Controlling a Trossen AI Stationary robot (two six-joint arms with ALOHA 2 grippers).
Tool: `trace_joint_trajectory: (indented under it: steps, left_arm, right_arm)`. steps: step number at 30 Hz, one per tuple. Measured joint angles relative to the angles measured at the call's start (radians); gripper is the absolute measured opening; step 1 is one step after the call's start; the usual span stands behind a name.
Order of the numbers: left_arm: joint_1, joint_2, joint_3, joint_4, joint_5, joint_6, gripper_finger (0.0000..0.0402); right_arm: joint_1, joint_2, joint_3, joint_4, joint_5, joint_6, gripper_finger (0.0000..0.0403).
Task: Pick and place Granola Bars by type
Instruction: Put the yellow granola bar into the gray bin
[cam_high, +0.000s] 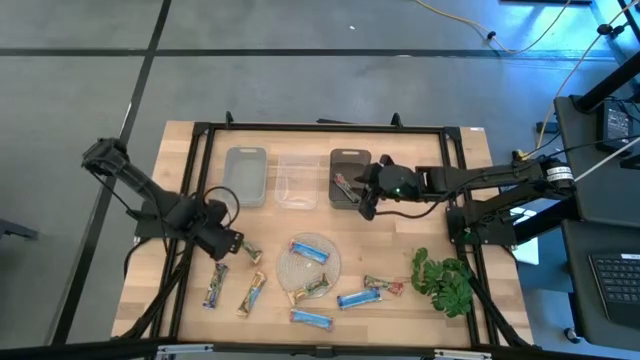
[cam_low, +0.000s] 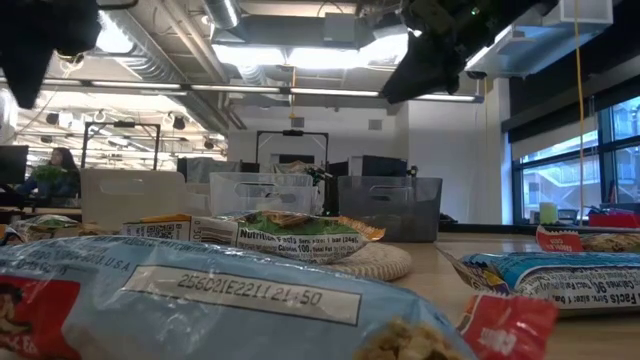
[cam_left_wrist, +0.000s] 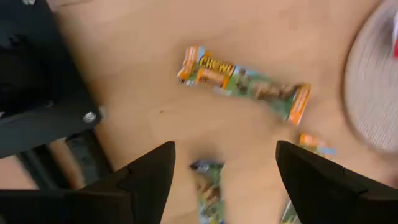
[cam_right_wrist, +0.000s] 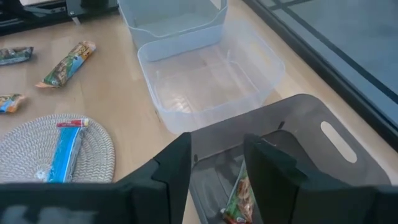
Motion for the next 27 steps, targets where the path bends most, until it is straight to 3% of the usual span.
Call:
trace_joint_trajectory:
  steps: [4,13,22,27]
  left_arm:
    - [-0.007,0.076,0.000,0.037,-0.041,-0.062,0.0269]
    - [0.008,0.226,-0.001,0.093,-0.038,-0.382,0.0269]
    - [0.066,0.385,-0.001,0.233,-0.061,-0.395,0.0269]
    - [0.094,0.459,-0.001,0.250,-0.015,-0.412,0.0269]
  right_arm:
    - [-0.003,0.000,0.000,0.006,0.000,-0.001,0.0150]
    - [-0.004,0.000,0.000,0.006,0.000,-0.004,0.0150]
    - [-0.004,0.000,0.000,0.006,0.000,-0.075,0.0150]
    - [-0.004,0.000,0.000,0.006,-0.001,-0.080,0.0150]
